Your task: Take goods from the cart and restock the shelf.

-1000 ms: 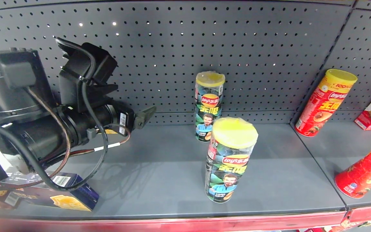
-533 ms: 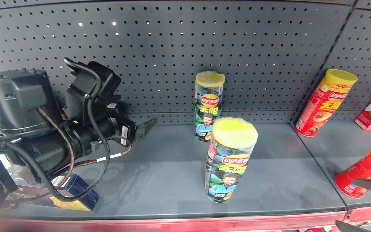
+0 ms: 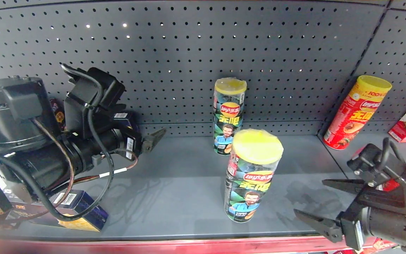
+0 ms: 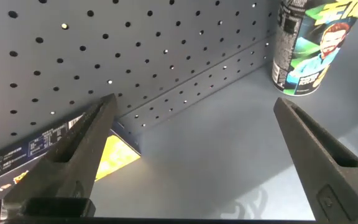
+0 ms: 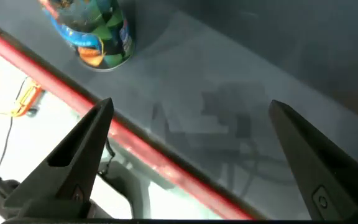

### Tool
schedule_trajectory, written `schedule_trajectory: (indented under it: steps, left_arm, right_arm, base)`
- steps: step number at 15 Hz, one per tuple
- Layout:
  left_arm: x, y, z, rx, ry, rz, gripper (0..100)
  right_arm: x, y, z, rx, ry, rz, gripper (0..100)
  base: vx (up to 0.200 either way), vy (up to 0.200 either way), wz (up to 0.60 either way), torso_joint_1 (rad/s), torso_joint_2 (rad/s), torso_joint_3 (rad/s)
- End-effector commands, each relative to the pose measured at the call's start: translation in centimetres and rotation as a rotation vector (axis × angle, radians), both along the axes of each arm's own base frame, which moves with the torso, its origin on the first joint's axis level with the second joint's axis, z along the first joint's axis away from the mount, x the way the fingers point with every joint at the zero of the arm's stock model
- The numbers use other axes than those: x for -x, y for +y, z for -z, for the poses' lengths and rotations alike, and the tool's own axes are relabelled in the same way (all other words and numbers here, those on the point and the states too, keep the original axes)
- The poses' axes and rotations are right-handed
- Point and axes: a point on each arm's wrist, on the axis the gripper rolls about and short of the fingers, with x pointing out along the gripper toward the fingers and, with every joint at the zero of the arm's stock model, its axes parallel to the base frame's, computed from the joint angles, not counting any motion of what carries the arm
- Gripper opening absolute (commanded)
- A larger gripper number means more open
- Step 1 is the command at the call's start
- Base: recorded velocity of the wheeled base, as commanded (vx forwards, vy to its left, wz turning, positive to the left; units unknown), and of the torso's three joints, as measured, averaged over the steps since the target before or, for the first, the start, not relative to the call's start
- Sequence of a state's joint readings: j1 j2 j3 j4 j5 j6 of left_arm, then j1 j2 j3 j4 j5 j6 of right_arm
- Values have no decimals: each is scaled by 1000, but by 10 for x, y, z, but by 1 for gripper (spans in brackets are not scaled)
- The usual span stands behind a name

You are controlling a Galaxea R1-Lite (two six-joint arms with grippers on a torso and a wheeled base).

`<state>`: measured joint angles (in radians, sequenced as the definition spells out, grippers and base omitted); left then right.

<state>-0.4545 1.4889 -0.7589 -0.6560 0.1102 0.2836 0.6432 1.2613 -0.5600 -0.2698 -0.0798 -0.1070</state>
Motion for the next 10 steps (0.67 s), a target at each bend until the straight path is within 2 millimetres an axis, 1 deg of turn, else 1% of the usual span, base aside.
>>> schedule_trajectory:
  steps: [1, 3, 4, 6, 10]
  left_arm:
    - [2, 1, -1, 2, -5, -1, 100]
    - [2, 1, -1, 3, -6, -1, 100]
    - [1, 1, -2, 4, -9, -1, 100]
    - [1, 3, -3, 5, -10, -11, 100]
    - [0, 4, -4, 8, -17, -13, 100]
  right_arm:
    - [-21, 16, 0, 21, 16, 14, 100]
    - [-30, 22, -5, 17, 6, 18, 100]
    - [-37, 25, -9, 15, -3, 38, 100]
    - [-46, 27, -11, 15, -10, 61, 100]
    - [-52, 31, -12, 13, -12, 63, 100]
  base:
    - [0, 0, 0, 0, 0, 0]
    - [0, 0, 0, 0, 0, 0]
    - [0, 0, 0, 0, 0, 0]
    - [0, 0, 0, 0, 0, 0]
    - [0, 0, 0, 0, 0, 0]
